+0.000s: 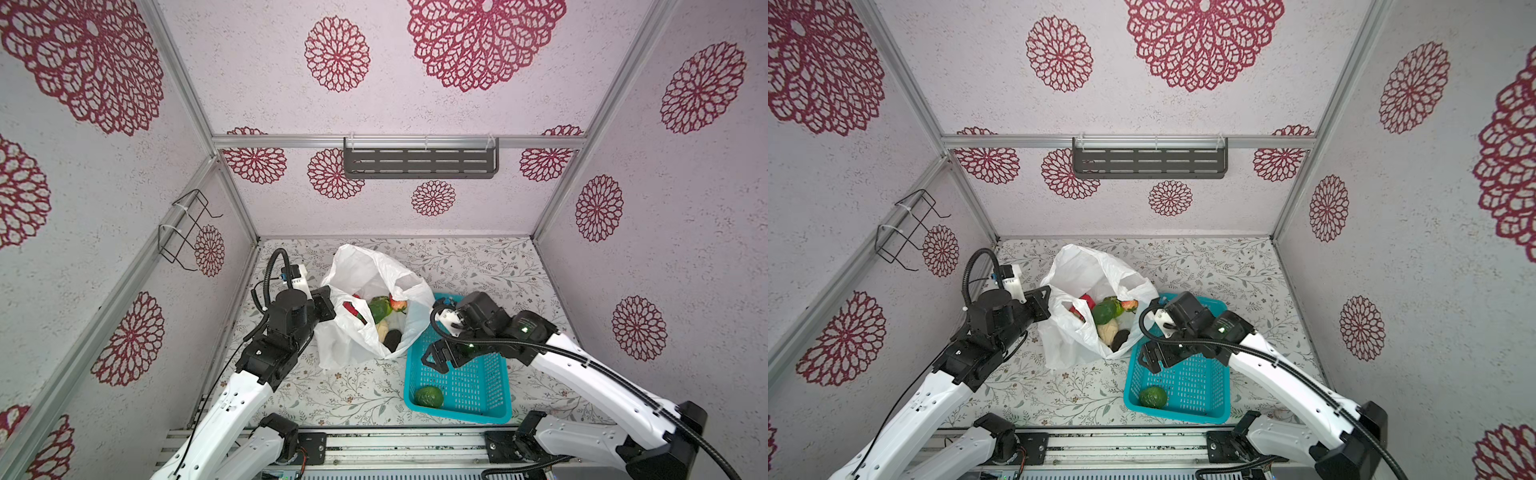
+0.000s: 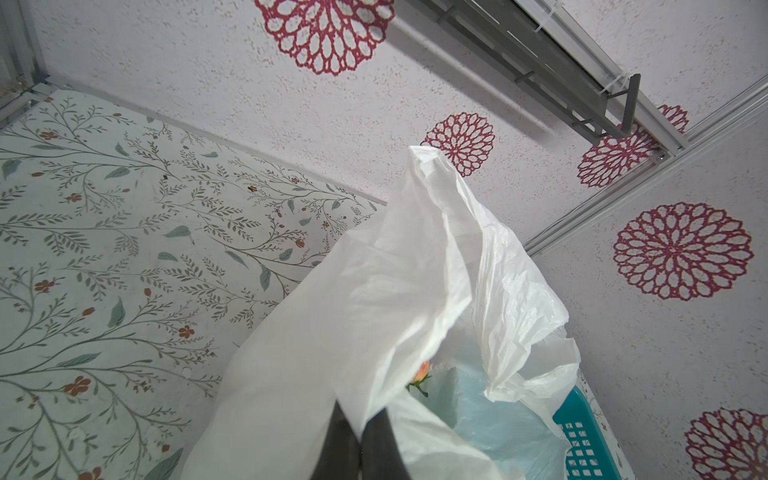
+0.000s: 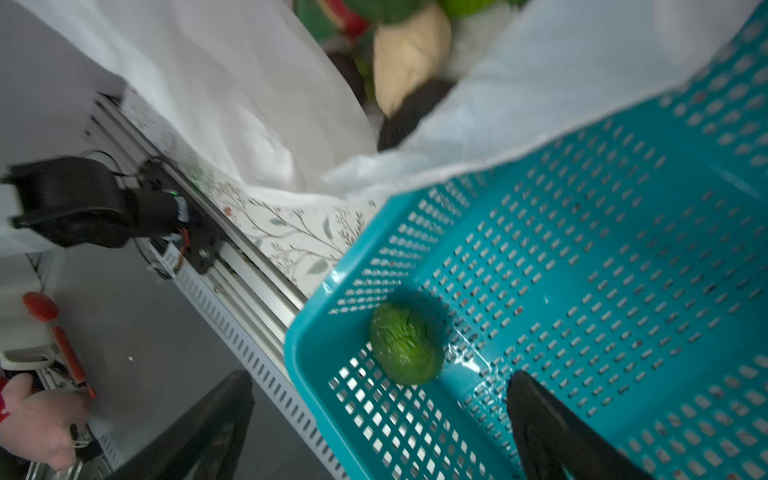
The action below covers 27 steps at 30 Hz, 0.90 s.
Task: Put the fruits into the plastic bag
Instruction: 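Withdraw the right gripper and lower it onto the last green fruit, then grasp the last green fruit with the right gripper and lift it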
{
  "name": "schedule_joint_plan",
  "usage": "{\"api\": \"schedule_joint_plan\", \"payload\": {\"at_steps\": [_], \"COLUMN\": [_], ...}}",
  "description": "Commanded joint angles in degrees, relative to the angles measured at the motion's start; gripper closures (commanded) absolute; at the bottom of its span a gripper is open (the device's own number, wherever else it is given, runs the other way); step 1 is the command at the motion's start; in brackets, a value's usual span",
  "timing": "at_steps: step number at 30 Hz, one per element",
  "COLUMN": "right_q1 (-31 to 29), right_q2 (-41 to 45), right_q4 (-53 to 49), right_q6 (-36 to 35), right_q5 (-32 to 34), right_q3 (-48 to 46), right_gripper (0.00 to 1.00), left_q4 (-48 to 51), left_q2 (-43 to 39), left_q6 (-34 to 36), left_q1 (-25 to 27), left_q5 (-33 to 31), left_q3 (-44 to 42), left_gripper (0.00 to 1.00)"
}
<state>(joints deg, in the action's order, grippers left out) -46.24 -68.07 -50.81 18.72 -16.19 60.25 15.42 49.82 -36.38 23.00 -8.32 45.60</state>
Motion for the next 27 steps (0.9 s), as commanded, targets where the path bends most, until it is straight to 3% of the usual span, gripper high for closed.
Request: {"api": "schedule_joint_plan", "payload": {"at_steps": [1, 8, 20, 27], "right_q1": [-0.34, -0.78, -6.09, -5.84], "right_q2": [-3.04, -12.22, -22.28, -25.76], "right_q4": [-2.38, -11.70, -5.46, -2.56], "right_q6": [-0.95, -8.32, -12.17, -13.06], "right_q5": [-2.91, 5.27, -0.63, -5.63], "right_q3": [-1.10, 4.16, -0.19, 1.32], "right_gripper": [0.03, 0.02, 0.03, 0.05], "left_q4": [-0.91, -0.88, 4.05, 4.99], "left_q2": [0.11, -1.08, 0.22, -0.05], "left_q6": [1.12, 1.00, 2.39, 2.11], "left_q1": [0.34, 0.29, 0.20, 0.27], "left_q5": [-0.82, -1.73, -0.15, 0.59], "left_q3": [1.61, 0.72, 3.84, 4.49], "left_gripper": [1.00, 1.00, 1.00, 1.00]}}
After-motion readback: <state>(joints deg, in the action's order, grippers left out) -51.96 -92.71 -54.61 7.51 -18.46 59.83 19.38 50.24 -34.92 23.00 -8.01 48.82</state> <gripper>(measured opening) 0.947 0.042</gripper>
